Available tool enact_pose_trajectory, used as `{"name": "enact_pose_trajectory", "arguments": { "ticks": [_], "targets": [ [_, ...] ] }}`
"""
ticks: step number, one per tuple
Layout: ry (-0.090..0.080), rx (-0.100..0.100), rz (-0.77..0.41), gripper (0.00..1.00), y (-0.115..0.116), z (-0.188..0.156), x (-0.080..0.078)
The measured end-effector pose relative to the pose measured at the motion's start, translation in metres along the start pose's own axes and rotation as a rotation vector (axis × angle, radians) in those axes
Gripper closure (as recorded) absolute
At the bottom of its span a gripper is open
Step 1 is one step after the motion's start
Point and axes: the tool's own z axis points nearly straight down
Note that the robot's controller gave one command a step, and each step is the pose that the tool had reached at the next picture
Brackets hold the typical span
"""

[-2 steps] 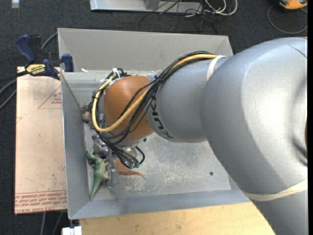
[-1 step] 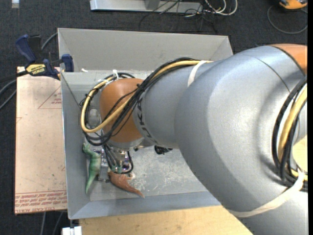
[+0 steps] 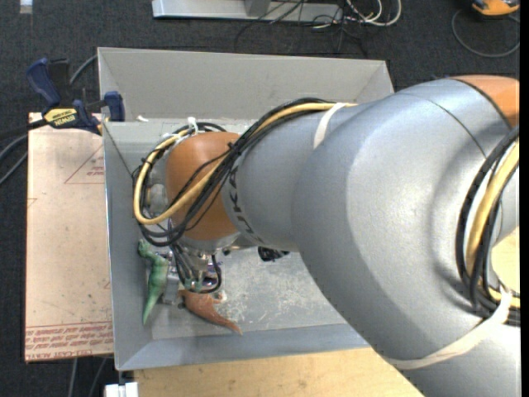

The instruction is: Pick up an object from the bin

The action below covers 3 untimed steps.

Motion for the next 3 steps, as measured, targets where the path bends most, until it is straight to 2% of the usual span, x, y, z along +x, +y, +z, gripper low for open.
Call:
{"name": "enact_pose_trajectory", "arguments": {
  "ticks": [1,2,3],
  "targets": [
    [0.001,0.002,-0.002,1.0,0.0,-0.002,0.0],
    [0.007,0.002,-0.004,1.0,-0.001,-0.017,0.003],
    [0.005,-0.001,-0.005,1.0,0.0,-0.039,0.003]
  ]
}}
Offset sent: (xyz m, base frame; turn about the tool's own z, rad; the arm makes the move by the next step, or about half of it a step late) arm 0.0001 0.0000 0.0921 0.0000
